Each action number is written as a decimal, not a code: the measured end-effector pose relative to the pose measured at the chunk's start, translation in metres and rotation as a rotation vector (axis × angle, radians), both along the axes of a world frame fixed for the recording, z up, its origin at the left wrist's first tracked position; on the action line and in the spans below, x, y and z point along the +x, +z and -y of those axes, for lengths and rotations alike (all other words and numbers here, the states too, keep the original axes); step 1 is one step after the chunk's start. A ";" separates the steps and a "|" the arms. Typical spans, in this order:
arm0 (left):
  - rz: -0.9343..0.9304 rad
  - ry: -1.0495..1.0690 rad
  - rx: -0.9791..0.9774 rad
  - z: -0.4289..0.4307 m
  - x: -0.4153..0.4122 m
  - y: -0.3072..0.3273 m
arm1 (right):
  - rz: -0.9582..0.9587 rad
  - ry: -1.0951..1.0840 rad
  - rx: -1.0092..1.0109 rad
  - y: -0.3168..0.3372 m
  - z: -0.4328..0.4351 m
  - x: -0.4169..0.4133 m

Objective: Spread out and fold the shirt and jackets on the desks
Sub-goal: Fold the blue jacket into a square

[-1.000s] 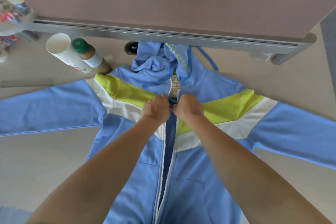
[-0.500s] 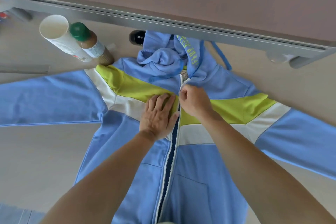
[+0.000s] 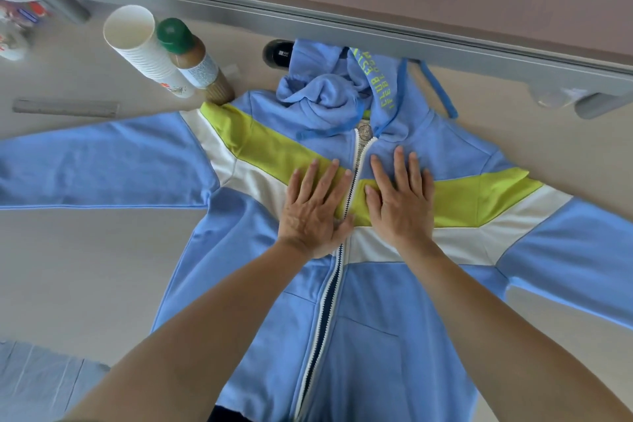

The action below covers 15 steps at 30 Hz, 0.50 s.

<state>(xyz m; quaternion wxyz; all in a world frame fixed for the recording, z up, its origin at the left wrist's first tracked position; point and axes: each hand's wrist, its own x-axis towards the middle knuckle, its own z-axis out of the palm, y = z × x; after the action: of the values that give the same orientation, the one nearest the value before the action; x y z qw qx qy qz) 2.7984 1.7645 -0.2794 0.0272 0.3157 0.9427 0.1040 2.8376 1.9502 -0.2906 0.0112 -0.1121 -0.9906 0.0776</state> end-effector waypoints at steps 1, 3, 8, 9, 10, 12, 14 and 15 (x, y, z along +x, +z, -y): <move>0.009 -0.005 -0.004 0.003 0.004 -0.001 | -0.007 0.002 0.002 0.000 0.003 0.005; 0.035 -0.010 -0.027 0.009 0.014 -0.003 | -0.019 -0.010 0.005 0.000 0.011 0.020; 0.063 -0.036 -0.069 0.035 0.051 -0.005 | -0.004 -0.055 0.005 -0.001 0.041 0.062; 0.068 -0.042 -0.061 0.041 0.060 -0.005 | 0.000 -0.056 0.009 -0.001 0.047 0.072; 0.071 -0.047 -0.052 0.047 0.068 -0.006 | -0.001 -0.056 0.014 -0.001 0.053 0.082; 0.067 -0.057 -0.039 0.057 0.087 -0.006 | 0.004 -0.060 0.025 0.001 0.065 0.101; 0.067 -0.073 -0.027 0.066 0.103 -0.005 | 0.027 -0.065 0.038 0.001 0.075 0.119; 0.067 -0.081 -0.016 0.071 0.108 -0.005 | 0.035 -0.065 0.041 0.002 0.079 0.126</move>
<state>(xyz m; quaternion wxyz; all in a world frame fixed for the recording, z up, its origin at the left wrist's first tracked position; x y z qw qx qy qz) 2.9061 1.6940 -0.2843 0.0653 0.3496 0.9286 0.1060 2.9633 1.8713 -0.2891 -0.0012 -0.1452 -0.9879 0.0551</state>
